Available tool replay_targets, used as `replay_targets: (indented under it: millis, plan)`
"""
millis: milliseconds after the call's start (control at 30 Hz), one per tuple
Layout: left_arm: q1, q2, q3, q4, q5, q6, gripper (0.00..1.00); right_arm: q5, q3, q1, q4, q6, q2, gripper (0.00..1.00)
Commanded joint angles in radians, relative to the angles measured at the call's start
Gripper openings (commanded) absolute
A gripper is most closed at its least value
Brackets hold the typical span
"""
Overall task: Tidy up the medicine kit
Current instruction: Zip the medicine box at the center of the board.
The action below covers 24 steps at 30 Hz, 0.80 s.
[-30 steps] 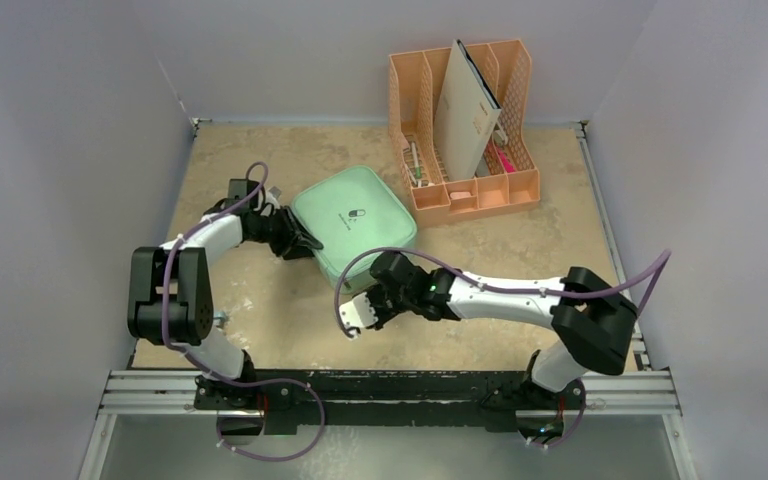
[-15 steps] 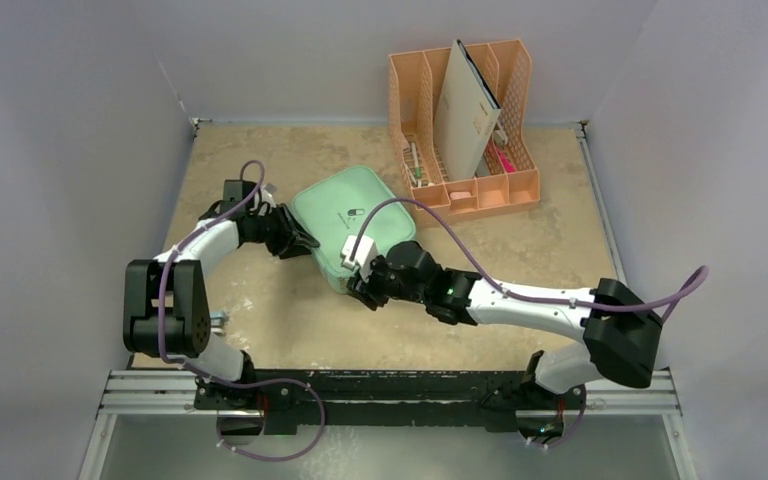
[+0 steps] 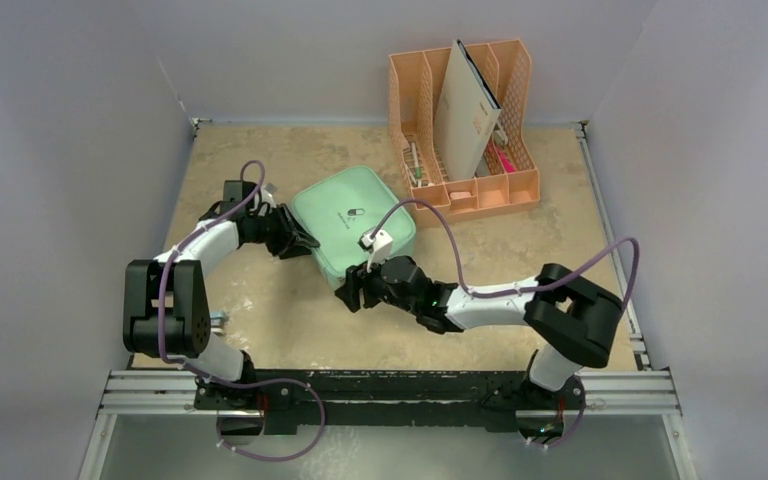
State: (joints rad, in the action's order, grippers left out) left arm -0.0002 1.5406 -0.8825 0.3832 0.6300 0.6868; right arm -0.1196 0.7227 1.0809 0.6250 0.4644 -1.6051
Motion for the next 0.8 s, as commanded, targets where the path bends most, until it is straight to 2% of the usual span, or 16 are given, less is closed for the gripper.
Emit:
replay_targets:
  millis: [0,267,500,767]
  plan:
    - [0.011,-0.029,0.021,-0.012,-0.01,-0.033,0.3,-0.082,0.008,0.006,0.174,0.093,-0.04,0.66]
    - [0.011,-0.035,0.039,-0.025,-0.003,-0.022,0.3,-0.125,0.02,0.019,0.253,0.141,-0.103,0.61]
    - [-0.018,-0.058,0.08,-0.079,-0.003,0.034,0.3,-0.183,0.017,0.036,0.278,0.186,-0.096,0.51]
    - [-0.051,-0.069,0.084,-0.102,0.013,0.069,0.29,-0.242,0.025,0.057,0.312,0.229,-0.13,0.52]
